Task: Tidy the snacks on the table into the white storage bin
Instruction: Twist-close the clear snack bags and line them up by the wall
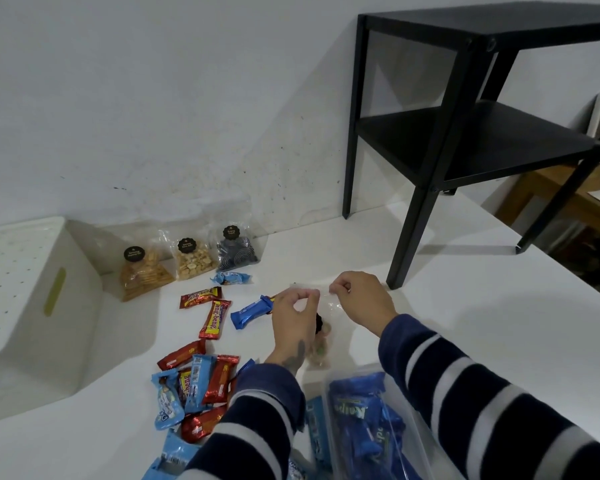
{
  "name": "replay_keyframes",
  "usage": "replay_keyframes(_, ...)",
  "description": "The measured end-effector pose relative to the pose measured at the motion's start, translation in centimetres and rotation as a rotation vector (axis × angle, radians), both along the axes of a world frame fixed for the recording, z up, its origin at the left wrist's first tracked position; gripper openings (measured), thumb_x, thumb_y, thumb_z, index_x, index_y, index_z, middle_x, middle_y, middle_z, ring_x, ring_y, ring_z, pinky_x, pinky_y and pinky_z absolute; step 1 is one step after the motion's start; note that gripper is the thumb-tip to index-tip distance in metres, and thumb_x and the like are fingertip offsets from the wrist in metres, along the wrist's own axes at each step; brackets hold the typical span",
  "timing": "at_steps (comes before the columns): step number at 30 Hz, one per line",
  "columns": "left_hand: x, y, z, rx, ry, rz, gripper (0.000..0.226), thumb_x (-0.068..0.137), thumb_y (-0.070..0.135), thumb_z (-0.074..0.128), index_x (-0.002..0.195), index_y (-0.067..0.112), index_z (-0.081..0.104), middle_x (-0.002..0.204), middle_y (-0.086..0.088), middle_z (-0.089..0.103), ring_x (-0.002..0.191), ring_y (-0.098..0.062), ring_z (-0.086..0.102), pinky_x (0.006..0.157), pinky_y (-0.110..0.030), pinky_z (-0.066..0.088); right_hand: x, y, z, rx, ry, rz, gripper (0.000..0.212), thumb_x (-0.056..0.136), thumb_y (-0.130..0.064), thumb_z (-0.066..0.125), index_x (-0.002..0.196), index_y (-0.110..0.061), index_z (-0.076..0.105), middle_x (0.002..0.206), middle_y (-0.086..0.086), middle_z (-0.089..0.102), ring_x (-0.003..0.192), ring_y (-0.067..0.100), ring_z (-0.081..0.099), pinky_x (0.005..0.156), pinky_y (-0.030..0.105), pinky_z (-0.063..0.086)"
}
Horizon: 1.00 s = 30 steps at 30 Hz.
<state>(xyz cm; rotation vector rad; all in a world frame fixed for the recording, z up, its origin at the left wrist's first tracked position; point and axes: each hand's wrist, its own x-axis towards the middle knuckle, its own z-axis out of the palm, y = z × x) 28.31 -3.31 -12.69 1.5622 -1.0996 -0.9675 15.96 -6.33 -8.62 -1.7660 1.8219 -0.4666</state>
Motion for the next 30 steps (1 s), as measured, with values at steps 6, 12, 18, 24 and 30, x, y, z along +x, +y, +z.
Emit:
replay_keyframes(6, 1.8, 2.3, -1.9, 0.020, -0.221, -0.180, 0.049, 0.083, 0.005, 0.062, 0.122, 0.031, 0.049, 0.133, 0.003, 0.036, 0.118, -0.008, 0.042, 0.102, -0.024, 0.036, -0.1, 0.0, -1.0, -0.018, -0.225, 0.019, 0.019, 0.096, -0.026, 0.050, 0.107, -0.023, 0.064, 0.111, 0.005, 0.064, 0.096, 0.017, 0.056, 0.082, 0.026, 0.042)
replay_keyframes(12, 2.6, 3.6, -3.2, 0.095, -0.329, -0.224, 0.068, 0.087, -0.003, 0.053, 0.143, 0.030, 0.033, 0.143, 0.001, 0.030, 0.111, -0.005, 0.044, 0.094, -0.020, 0.037, 1.0, 2.8, -4.0, 0.337, -0.337, 0.096, 0.083, 0.093, -0.006, 0.050, 0.143, -0.055, 0.006, 0.126, 0.016, 0.048, 0.068, 0.017, 0.051, 0.062, 0.027, 0.053)
replay_keyframes(18, 3.9, 2.7, -3.7, 0.104, -0.799, -0.167, 0.066, 0.094, 0.041, 0.050, 0.148, 0.027, 0.015, 0.153, 0.002, 0.025, 0.142, -0.017, 0.024, 0.115, -0.039, 0.025, 1.4, 1.6, -5.0, 0.233, -0.344, 0.066, 0.083, 0.084, 0.009, 0.046, 0.146, -0.042, 0.025, 0.082, -0.001, 0.051, 0.063, 0.007, 0.044, 0.058, 0.015, 0.042)
replay_keyframes(24, 7.5, 0.9, -4.7, 0.473, -1.013, -0.344, 0.098, 0.082, 0.079, 0.022, 0.149, 0.022, -0.019, 0.156, -0.001, -0.028, 0.144, -0.030, -0.023, 0.113, -0.060, -0.005, 1.1, -3.3, -3.0, 0.122, -0.317, 0.087, 0.080, 0.087, 0.003, 0.054, 0.145, -0.045, 0.026, 0.093, -0.001, 0.050, 0.067, 0.009, 0.048, 0.055, 0.015, 0.040)
replay_keyframes(30, 7.7, -0.1, -6.0, 0.654, -1.017, -0.509, 0.118, 0.070, 0.086, 0.038, 0.143, 0.024, -0.032, 0.145, -0.003, -0.046, 0.137, -0.035, -0.034, 0.107, -0.069, -0.009, 5.6, -11.6, -0.5, 0.048, -0.293, 0.095, 0.078, 0.091, 0.001, 0.049, 0.144, -0.049, 0.023, 0.096, -0.011, 0.049, 0.078, 0.008, 0.051, 0.069, 0.017, 0.046)
